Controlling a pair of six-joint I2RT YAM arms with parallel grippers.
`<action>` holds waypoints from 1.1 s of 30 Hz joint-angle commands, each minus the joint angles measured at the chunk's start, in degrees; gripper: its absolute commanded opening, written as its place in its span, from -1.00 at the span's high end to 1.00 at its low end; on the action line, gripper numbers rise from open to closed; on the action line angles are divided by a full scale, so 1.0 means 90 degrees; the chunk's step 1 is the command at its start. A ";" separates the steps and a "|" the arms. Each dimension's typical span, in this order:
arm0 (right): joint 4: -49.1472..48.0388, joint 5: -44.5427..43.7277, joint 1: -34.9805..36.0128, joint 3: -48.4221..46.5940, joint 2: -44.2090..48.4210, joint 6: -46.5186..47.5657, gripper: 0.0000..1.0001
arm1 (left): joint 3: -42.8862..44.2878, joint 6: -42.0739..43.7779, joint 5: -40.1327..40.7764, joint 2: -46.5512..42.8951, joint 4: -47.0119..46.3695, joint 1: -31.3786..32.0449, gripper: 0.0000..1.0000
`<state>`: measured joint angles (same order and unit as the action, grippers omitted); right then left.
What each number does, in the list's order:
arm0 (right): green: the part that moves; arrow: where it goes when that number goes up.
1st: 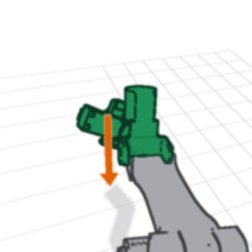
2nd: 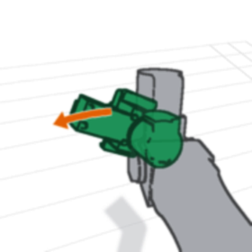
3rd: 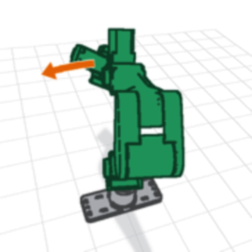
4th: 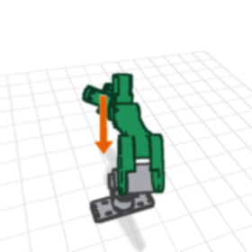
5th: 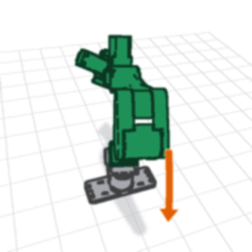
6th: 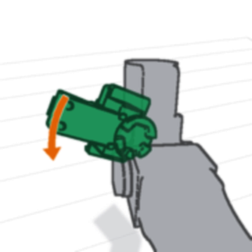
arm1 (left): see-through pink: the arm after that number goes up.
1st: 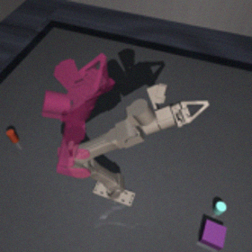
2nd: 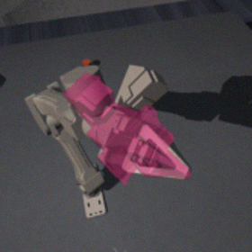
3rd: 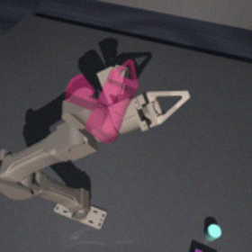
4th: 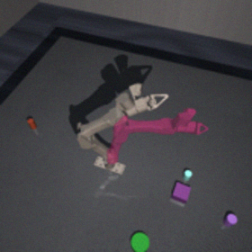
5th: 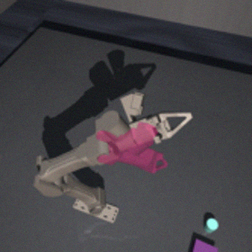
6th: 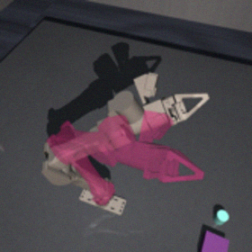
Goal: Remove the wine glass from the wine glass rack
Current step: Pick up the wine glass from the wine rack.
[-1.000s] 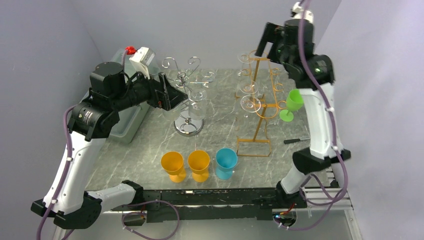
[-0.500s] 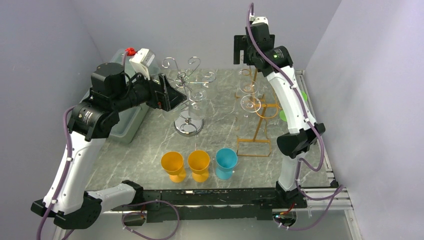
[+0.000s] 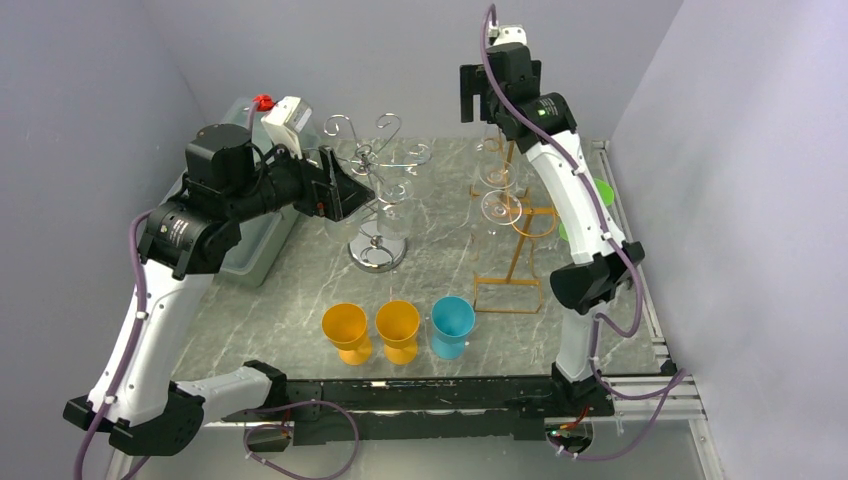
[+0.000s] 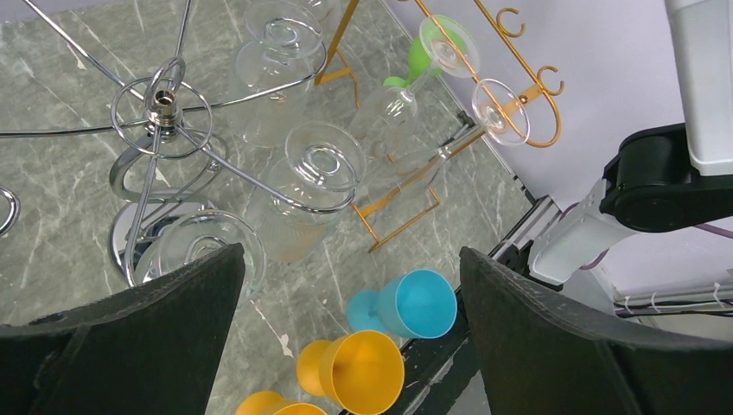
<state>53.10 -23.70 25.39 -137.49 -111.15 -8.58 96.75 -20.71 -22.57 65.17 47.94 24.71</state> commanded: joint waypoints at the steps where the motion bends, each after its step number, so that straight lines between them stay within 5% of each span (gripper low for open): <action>1: -0.0304 0.0016 0.0011 -0.0239 -0.0248 0.0119 -0.99 | 0.0128 0.0023 0.0066 -0.0023 -0.0096 -0.0016 -0.99; 11: -0.0390 0.0046 -0.0046 -0.0055 -0.0373 0.0038 -0.96 | 0.0158 0.0035 0.0076 -0.0018 -0.0064 -0.0011 -0.99; 33: -0.0436 -0.0143 -0.0049 -0.0156 -0.0255 0.0014 -0.21 | 0.0126 -0.0033 0.0066 -0.0019 -0.0102 -0.0011 -0.99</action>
<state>51.86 -23.75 25.04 -137.27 -115.39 -8.56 96.75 -20.71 -22.52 65.21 47.94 24.71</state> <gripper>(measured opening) 0.706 0.995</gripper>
